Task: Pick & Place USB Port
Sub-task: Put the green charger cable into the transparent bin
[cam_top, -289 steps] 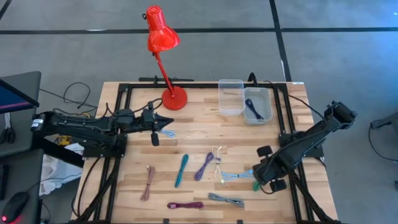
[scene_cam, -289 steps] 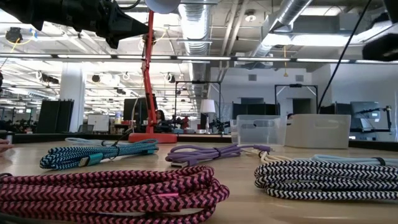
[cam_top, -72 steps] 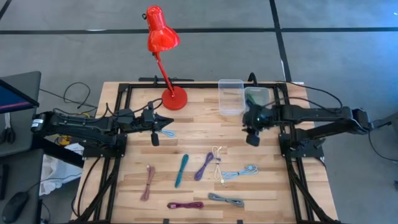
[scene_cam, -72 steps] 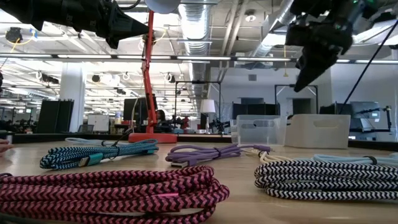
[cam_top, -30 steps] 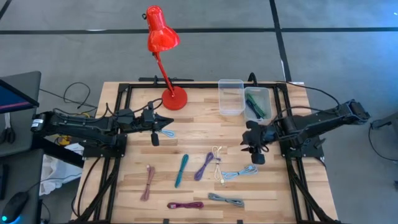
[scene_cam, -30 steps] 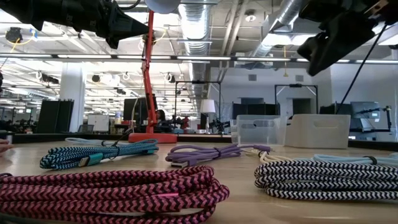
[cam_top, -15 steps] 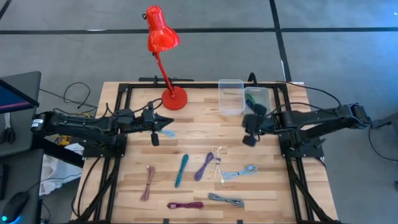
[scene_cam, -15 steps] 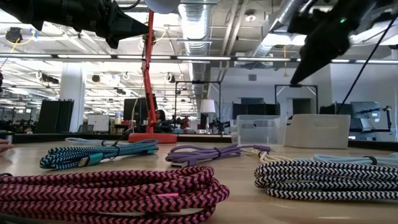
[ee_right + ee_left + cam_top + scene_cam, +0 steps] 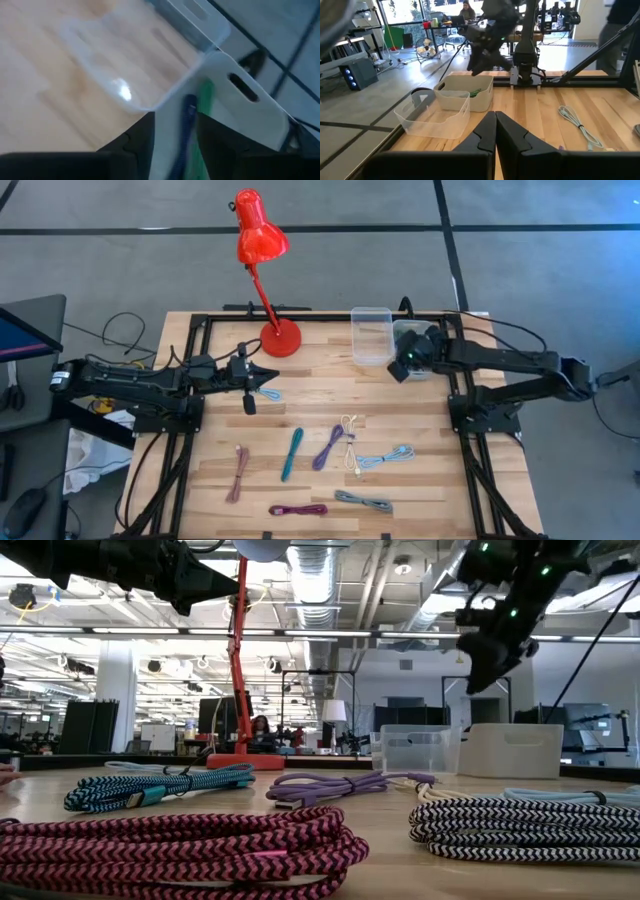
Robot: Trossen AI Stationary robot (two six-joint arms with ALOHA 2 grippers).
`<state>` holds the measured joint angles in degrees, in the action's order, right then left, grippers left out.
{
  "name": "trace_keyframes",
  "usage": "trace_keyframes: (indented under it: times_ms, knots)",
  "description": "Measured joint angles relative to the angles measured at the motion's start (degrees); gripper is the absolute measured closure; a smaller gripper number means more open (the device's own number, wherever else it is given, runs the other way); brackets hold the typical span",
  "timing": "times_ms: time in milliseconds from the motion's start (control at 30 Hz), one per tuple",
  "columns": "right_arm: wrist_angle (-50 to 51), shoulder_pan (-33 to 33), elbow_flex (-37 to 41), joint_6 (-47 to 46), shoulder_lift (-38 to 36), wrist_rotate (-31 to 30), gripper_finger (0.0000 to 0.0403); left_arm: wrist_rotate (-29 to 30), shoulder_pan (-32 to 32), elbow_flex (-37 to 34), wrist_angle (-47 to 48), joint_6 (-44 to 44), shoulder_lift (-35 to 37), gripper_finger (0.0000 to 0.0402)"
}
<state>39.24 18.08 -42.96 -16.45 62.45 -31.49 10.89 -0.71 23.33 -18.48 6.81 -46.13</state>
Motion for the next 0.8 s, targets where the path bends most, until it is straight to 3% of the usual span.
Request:
trace_keyframes:
  times_ms: [200,533,800]
  knots:
    - [0.0,8.1,0.0,2.1,4.2,5.2,0.0246,0.0,0.0,0.0,0.0,0.0,0.0,0.0396]
    - [-0.4,16.3,0.0,4.5,13.7,10.3,0.028,0.0,0.0,0.0,0.0,0.0,0.0,0.0396]
    - [-0.9,18.9,0.0,7.5,18.2,8.9,0.024,0.0,0.0,0.0,0.0,0.0,0.0,0.0396]
